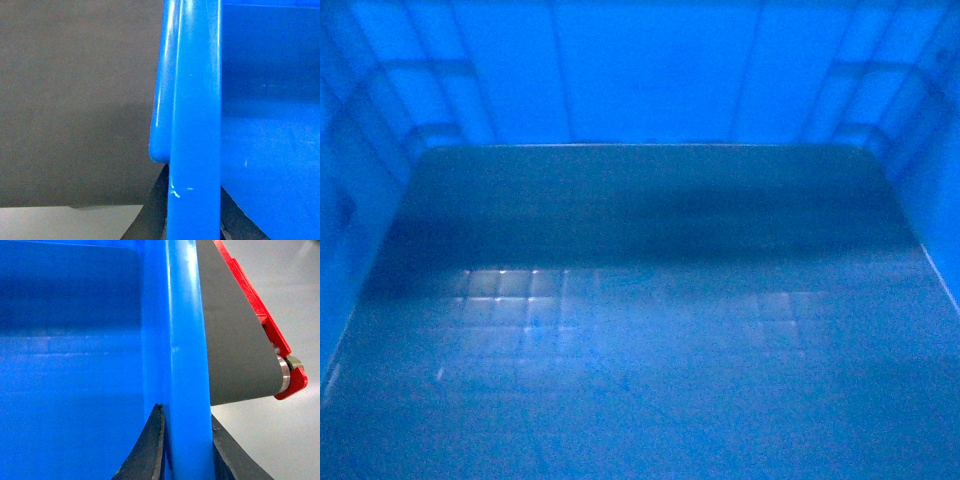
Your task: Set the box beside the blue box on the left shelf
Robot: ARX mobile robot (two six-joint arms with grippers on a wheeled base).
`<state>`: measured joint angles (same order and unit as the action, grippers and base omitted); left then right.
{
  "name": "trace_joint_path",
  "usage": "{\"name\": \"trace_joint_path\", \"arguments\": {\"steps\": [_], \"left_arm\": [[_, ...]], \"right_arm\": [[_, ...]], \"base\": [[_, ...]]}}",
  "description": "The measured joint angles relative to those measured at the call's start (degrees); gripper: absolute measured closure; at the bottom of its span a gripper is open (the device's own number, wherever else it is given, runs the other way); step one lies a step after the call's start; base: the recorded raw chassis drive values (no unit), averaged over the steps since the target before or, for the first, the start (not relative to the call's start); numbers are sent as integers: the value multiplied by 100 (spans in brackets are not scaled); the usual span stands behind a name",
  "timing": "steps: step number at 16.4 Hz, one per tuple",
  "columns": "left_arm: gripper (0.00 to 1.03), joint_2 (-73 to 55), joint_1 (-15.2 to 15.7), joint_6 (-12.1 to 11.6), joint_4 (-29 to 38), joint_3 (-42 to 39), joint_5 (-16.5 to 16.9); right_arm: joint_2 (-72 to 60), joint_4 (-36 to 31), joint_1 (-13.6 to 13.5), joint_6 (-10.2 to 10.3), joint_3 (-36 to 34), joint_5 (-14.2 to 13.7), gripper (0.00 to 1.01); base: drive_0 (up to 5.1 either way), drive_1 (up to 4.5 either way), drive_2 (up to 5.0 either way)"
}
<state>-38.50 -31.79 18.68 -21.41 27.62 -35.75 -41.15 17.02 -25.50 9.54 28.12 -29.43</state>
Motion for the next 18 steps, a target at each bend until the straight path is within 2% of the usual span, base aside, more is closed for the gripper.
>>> {"name": "trace_joint_path", "arguments": {"steps": [6,18], "left_arm": [[95,15,0,0,-11,0,-2],[95,9,0,0,-2,0,-2]], "right_arm": [[-4,-17,-2,0,0,28,89],[0,-4,0,0,0,0,89]], "base": [[-64,-64,-64],[-172,-172,-172]]}}
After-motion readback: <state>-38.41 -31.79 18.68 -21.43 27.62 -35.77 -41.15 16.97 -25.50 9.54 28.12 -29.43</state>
